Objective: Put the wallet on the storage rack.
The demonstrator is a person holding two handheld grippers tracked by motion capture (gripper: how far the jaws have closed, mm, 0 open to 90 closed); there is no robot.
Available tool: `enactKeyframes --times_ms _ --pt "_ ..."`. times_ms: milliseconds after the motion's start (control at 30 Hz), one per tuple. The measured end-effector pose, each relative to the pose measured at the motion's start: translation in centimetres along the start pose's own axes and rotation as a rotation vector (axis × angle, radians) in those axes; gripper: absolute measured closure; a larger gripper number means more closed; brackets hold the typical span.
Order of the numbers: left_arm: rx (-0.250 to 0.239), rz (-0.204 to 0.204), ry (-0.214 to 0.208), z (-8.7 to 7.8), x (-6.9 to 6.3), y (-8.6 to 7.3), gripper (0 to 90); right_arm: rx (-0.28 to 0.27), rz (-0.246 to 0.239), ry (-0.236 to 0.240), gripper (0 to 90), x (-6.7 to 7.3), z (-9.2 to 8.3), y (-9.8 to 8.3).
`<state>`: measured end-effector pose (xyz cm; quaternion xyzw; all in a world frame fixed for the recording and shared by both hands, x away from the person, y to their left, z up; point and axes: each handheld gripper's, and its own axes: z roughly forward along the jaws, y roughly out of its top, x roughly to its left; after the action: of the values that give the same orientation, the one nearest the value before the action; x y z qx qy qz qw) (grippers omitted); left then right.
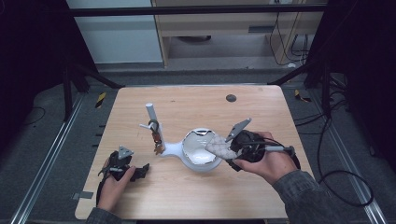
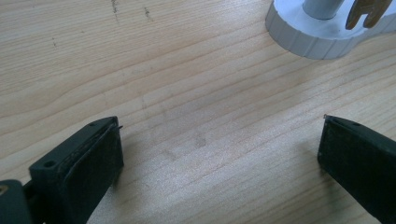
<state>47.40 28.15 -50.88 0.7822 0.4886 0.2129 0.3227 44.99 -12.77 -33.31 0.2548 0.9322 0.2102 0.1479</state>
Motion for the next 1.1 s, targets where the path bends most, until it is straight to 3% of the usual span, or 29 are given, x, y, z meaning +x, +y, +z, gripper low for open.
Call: enactKeyframes --times_ms 567,1100 --pt "0.001 0.000 -0.001 0.0 0.0 0.0 0.0 0.018 -0.026 0.023 32.8 0.8 1.2 1.3" --pt "0.000 0.003 -0.002 0.0 0.0 0.0 0.0 0.083 -0.038 0.055 32.8 0.9 4.5 3.3"
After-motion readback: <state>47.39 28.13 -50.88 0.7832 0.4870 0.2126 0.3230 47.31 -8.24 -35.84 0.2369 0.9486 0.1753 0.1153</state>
